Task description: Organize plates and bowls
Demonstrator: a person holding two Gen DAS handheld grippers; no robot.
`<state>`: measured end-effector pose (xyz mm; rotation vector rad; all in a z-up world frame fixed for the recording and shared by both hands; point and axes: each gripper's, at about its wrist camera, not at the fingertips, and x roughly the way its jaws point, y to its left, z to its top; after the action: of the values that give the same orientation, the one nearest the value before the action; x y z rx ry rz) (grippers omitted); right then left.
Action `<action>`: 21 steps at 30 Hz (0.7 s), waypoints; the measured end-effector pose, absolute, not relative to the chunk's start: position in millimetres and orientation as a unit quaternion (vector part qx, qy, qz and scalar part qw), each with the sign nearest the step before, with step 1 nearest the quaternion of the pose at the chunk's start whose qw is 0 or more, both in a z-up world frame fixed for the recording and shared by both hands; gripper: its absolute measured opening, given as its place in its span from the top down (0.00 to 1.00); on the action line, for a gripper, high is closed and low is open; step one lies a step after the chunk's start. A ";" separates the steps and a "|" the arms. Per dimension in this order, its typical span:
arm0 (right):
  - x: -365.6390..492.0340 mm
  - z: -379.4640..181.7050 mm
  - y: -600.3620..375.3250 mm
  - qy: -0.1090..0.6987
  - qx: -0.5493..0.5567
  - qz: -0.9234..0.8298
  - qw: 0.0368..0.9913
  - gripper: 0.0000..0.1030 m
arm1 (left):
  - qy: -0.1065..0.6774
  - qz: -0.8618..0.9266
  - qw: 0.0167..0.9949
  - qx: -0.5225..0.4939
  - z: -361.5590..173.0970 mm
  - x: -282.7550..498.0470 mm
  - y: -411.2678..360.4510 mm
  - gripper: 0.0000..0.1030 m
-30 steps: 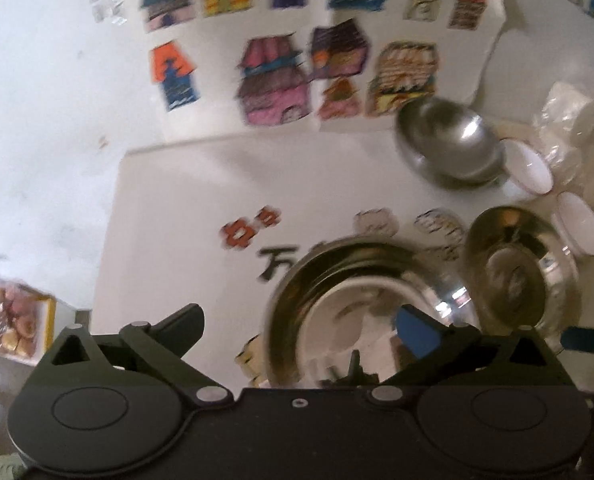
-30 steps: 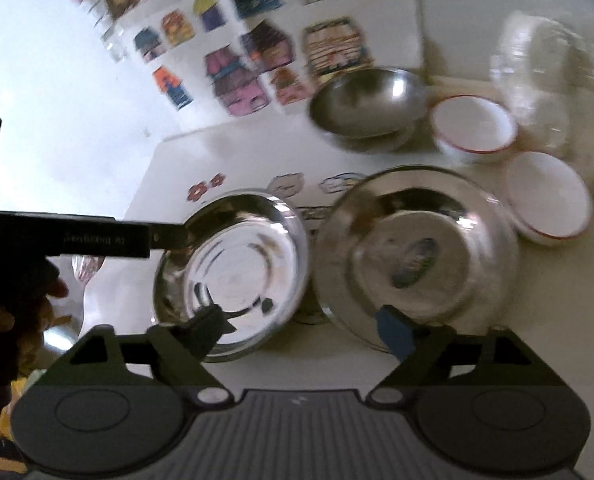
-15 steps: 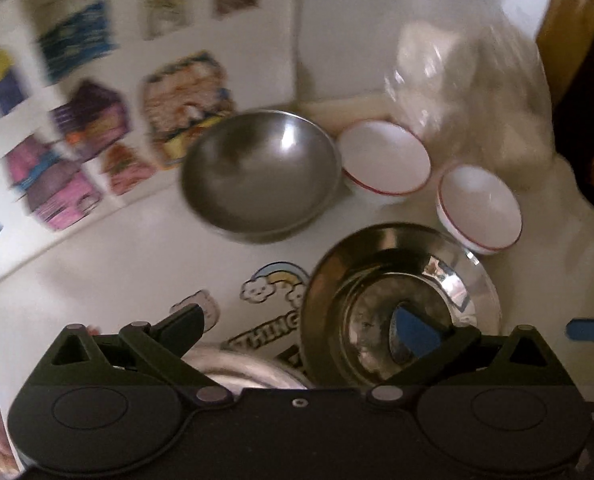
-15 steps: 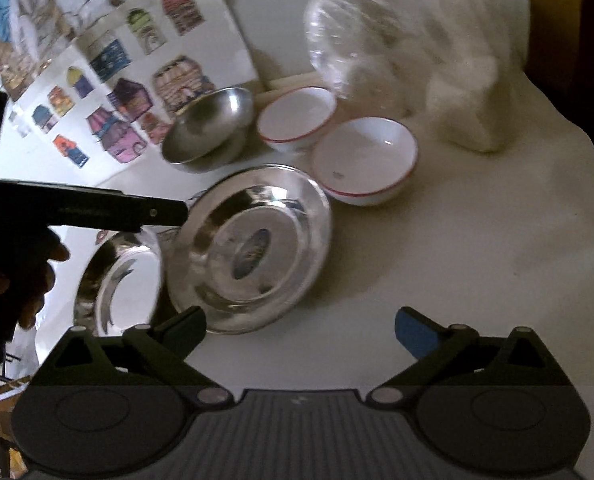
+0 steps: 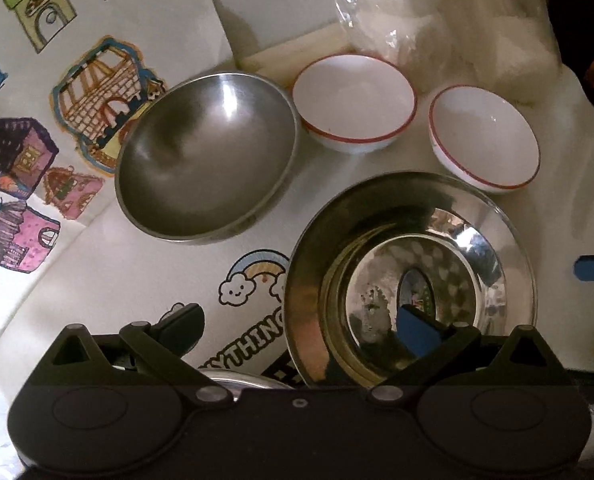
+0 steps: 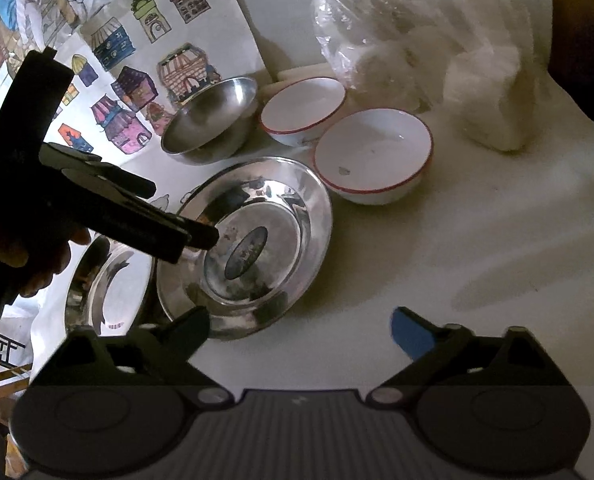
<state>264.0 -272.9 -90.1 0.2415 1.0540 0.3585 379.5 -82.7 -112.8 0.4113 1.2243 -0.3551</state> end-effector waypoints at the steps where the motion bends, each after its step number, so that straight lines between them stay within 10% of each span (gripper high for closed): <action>1: 265.2 -90.7 -271.8 0.499 0.114 0.172 0.842 0.13 | 0.566 -0.163 0.785 0.195 -113.0 379.2 -84.4 0.04; 21: 277.1 -100.7 -273.0 0.516 0.171 0.195 0.816 0.78 | 0.594 -0.133 0.779 0.153 -123.8 383.3 -89.0 0.68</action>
<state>277.1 -273.0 -100.7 0.3656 1.1005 0.4164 383.3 -89.0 -123.8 0.3310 1.2831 -0.2881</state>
